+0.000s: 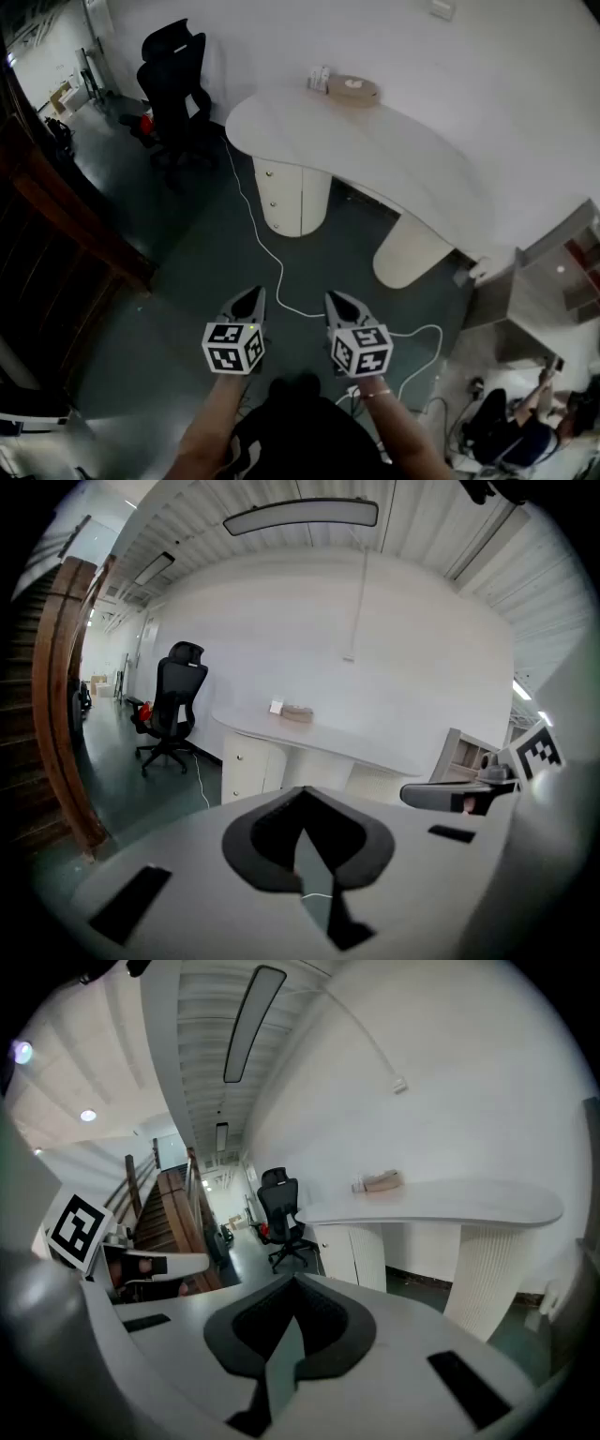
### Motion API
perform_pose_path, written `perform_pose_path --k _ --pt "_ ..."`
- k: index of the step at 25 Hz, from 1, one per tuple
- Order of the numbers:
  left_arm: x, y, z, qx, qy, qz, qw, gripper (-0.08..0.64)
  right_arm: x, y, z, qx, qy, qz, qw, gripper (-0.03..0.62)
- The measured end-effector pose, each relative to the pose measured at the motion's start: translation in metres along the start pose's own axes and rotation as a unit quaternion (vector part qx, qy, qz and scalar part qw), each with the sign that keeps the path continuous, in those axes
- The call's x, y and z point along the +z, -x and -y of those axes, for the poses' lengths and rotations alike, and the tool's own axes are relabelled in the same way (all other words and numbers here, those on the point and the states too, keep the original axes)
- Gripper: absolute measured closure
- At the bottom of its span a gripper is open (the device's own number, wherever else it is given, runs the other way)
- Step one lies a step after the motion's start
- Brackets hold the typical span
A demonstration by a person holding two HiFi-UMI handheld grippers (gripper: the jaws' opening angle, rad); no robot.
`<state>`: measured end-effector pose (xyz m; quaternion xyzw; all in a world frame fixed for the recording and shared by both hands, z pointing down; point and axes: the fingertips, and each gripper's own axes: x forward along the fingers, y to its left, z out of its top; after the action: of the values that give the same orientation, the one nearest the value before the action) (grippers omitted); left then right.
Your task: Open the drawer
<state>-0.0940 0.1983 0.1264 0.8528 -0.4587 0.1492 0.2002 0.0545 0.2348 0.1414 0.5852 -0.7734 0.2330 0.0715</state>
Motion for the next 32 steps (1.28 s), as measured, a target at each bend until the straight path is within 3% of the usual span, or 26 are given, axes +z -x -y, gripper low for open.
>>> perform_pose_path --k 18,27,32 --pt "0.018 -0.023 0.008 0.024 -0.018 0.017 0.9994 0.550 -0.004 0.008 0.030 0.006 -0.018 0.002 1.000 0.588" --pt "0.021 -0.051 -0.014 0.031 -0.002 0.004 0.9995 0.447 -0.001 -0.016 0.030 0.024 -0.011 -0.014 1.000 0.588" --pt "0.018 -0.083 -0.044 0.030 0.014 -0.013 0.9994 0.417 0.006 -0.054 0.039 0.012 -0.008 -0.029 0.999 0.588"
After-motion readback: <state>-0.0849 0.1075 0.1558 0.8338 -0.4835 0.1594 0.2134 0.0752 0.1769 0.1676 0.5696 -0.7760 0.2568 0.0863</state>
